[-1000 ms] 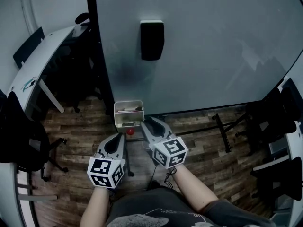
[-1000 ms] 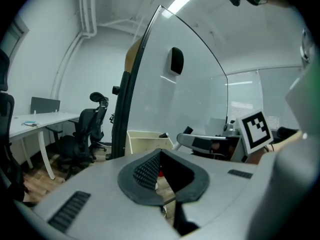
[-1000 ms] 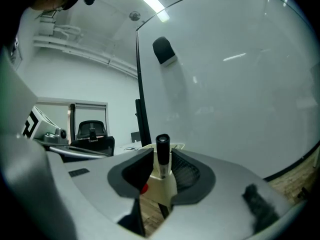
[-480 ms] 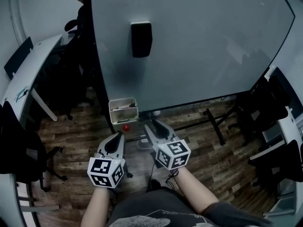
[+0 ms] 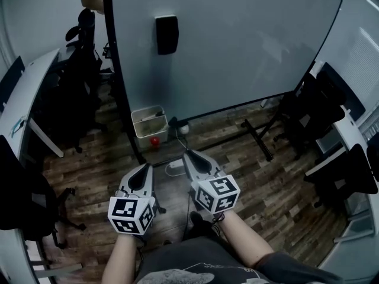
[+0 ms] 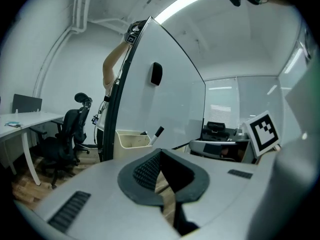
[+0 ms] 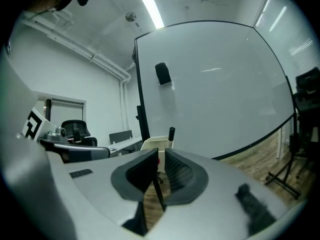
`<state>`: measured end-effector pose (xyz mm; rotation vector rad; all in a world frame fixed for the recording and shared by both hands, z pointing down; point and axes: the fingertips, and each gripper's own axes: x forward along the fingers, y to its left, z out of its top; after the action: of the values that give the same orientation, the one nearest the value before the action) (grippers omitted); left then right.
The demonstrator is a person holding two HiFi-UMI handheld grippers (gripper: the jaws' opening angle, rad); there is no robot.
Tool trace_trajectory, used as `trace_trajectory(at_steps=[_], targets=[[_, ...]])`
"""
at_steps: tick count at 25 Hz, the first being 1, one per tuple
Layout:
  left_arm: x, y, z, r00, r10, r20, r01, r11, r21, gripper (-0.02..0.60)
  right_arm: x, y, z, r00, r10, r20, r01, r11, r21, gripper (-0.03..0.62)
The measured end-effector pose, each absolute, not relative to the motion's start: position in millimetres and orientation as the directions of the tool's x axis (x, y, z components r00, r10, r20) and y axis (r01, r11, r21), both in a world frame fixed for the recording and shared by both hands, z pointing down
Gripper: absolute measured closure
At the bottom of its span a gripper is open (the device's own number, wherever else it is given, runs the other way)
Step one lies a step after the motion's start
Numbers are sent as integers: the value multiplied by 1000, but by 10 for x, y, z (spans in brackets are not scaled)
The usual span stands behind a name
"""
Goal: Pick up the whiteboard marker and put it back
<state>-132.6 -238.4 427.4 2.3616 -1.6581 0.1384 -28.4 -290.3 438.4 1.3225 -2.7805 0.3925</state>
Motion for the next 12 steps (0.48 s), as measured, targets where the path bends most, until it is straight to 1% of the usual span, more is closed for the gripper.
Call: trace_trajectory(at_steps=[6, 12], targets=[[-1401, -2059, 4368, 408, -883, 232, -912, -380, 157, 568, -327, -2460, 4536, -584, -789, 191, -809, 547, -214, 560], [-1406, -1813, 4449, 442, -864, 239, -897, -422, 132, 568, -354, -2075, 4634, -573, -789, 221, -819, 543, -187, 566]])
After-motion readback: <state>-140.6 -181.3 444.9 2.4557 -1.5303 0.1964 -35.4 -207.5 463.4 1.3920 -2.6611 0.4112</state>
